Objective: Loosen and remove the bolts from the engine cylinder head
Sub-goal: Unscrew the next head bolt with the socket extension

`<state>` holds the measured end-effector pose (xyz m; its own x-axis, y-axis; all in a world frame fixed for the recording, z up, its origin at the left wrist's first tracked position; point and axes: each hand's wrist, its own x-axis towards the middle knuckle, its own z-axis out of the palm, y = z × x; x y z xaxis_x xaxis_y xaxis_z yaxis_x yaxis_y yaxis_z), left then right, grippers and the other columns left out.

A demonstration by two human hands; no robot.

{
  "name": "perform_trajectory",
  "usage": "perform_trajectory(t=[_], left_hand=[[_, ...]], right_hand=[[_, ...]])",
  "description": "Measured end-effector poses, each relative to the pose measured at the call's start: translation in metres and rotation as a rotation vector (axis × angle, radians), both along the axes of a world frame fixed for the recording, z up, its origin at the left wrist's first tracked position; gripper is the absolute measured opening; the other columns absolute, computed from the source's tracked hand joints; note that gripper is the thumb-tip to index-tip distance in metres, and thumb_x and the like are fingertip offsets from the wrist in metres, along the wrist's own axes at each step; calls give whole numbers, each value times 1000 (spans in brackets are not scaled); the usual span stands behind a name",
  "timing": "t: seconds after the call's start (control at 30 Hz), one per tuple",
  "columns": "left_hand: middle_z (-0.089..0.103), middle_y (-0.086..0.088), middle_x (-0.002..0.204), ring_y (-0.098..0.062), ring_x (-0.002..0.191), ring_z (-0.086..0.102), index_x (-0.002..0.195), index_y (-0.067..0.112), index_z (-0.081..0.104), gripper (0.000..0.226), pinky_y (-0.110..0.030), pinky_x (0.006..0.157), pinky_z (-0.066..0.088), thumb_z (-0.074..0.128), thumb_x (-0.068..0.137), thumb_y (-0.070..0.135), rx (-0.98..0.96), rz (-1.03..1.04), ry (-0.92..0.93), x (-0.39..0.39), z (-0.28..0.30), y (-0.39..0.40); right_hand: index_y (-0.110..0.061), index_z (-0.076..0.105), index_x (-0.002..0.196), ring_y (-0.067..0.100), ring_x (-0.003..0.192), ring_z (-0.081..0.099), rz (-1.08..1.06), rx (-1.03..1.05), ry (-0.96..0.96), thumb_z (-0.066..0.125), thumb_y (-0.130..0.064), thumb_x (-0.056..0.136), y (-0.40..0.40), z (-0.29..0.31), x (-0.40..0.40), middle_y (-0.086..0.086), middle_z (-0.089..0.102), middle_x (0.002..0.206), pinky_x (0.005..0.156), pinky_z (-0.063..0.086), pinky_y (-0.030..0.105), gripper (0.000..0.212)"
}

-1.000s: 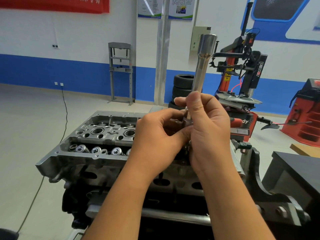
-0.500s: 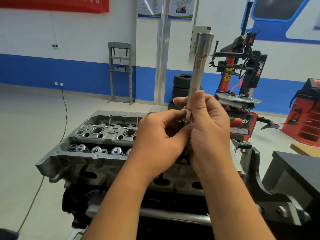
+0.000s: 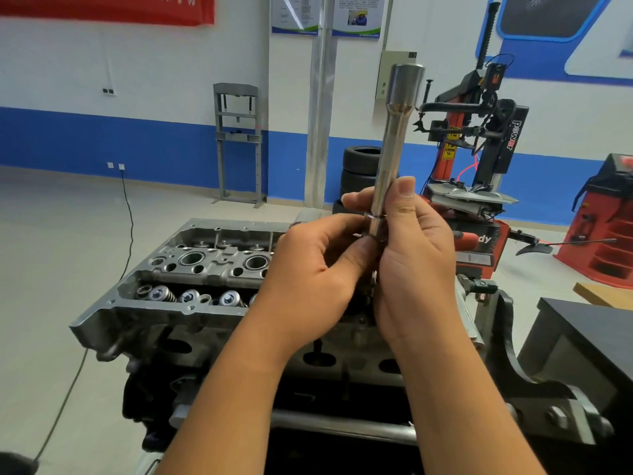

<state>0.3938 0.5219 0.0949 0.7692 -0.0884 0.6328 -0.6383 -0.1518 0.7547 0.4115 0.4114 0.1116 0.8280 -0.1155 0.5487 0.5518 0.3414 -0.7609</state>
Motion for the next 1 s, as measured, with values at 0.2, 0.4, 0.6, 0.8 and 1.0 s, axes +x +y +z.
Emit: perform_trajectory(t=[0.2, 0.4, 0.6, 0.8, 1.0], left_hand=[[78, 9, 85, -8, 80, 76, 97, 21, 76, 17, -25, 70, 62, 86, 84, 21, -42, 189, -36, 2, -4, -3], [78, 4, 98, -19, 95, 75, 112, 20, 75, 17, -45, 85, 62, 64, 99, 23, 82, 24, -42, 0, -1, -3], [78, 13, 97, -7, 91, 74, 120, 31, 75, 23, -32, 79, 62, 72, 98, 27, 101, 134, -26, 3, -2, -5], [77, 14, 107, -6, 104, 73, 127, 32, 68, 39, -39, 94, 61, 71, 95, 9, 181, 91, 34, 2, -1, -3], [76, 21, 92, 6, 89, 71, 113, 39, 71, 37, -21, 80, 60, 82, 85, 18, 156, 254, 1, 1, -3, -6]], right_hand=[[-2, 69, 101, 26, 89, 73, -2, 1, -2, 71, -61, 75, -1, 2, -1, 5, 78, 94, 90, 60, 58, 64], [3, 71, 93, 38, 84, 64, 14, 27, 15, 66, -57, 83, 0, 1, -2, 16, 68, 84, 86, 52, 74, 61], [-16, 70, 87, 18, 80, 70, -16, -21, -58, 84, -54, 70, -3, -1, -1, 11, 74, 92, 72, 62, 35, 43], [-15, 73, 87, 26, 89, 70, -49, -18, -30, 65, -55, 85, -1, -2, 1, 6, 76, 93, 87, 61, 59, 41], [-20, 72, 89, 21, 86, 73, -7, -11, -13, 76, -56, 73, 0, -1, 0, 5, 77, 89, 85, 62, 49, 40]])
